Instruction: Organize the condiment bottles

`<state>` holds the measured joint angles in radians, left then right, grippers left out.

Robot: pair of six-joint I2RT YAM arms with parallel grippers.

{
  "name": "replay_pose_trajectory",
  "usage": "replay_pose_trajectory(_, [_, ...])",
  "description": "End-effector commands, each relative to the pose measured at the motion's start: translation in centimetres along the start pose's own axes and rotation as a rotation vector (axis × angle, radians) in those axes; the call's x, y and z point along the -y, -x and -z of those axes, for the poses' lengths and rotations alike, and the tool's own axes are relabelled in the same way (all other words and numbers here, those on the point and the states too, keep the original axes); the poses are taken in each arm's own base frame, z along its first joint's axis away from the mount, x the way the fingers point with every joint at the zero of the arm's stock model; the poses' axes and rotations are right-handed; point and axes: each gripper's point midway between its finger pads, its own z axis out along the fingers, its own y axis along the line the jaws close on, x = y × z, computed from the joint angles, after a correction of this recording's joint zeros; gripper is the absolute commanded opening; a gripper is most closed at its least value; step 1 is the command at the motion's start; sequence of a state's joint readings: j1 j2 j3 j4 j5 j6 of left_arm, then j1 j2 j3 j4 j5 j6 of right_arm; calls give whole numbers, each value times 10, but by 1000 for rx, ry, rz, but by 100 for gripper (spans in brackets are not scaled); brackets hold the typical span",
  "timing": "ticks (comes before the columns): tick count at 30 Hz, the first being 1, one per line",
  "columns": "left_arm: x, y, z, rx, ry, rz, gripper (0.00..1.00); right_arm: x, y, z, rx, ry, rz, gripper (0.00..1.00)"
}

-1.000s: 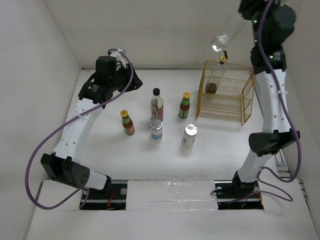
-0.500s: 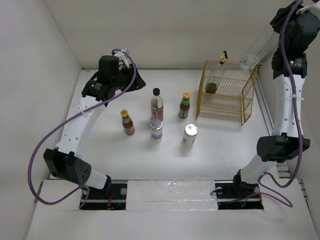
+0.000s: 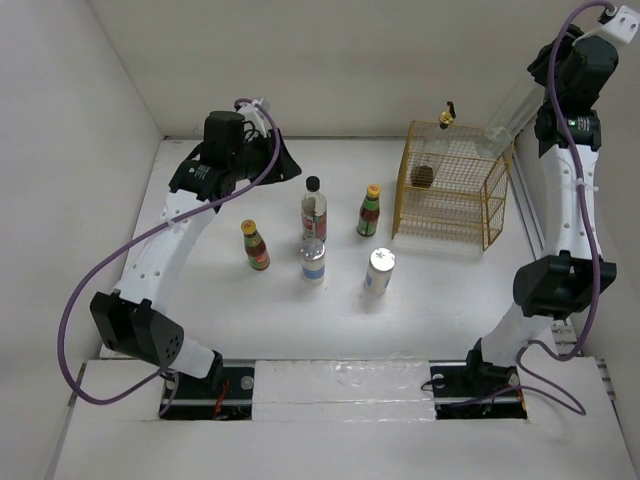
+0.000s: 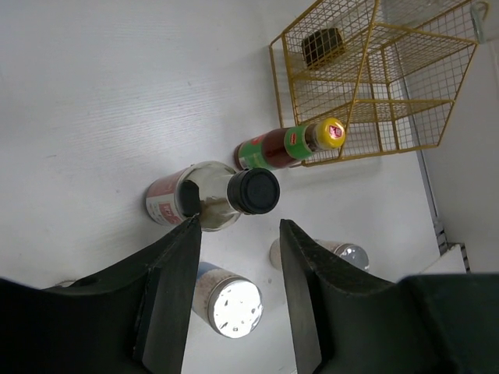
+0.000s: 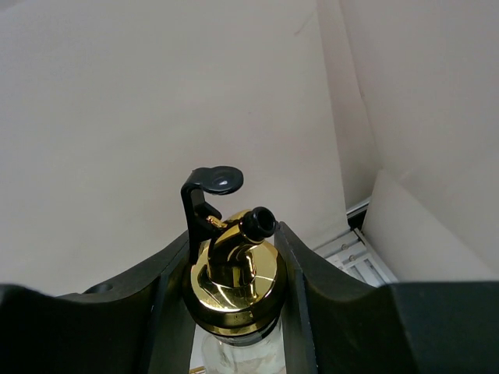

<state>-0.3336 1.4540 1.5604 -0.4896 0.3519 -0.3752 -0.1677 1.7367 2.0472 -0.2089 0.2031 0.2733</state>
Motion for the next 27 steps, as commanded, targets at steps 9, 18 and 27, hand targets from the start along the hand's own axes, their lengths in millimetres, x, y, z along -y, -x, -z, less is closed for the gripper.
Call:
replay_pose_trajectory(9, [20, 22, 4, 50, -74, -40, 52, -11, 34, -13, 165, 12, -13, 3])
replay_pose_trajectory(18, [20, 25, 5, 62, -69, -52, 52, -23, 23, -22, 155, 23, 22, 3])
replay_pose_trajectory(27, [12, 29, 3, 73, -25, -47, 52, -21, -60, -20, 19, -1, 87, 6])
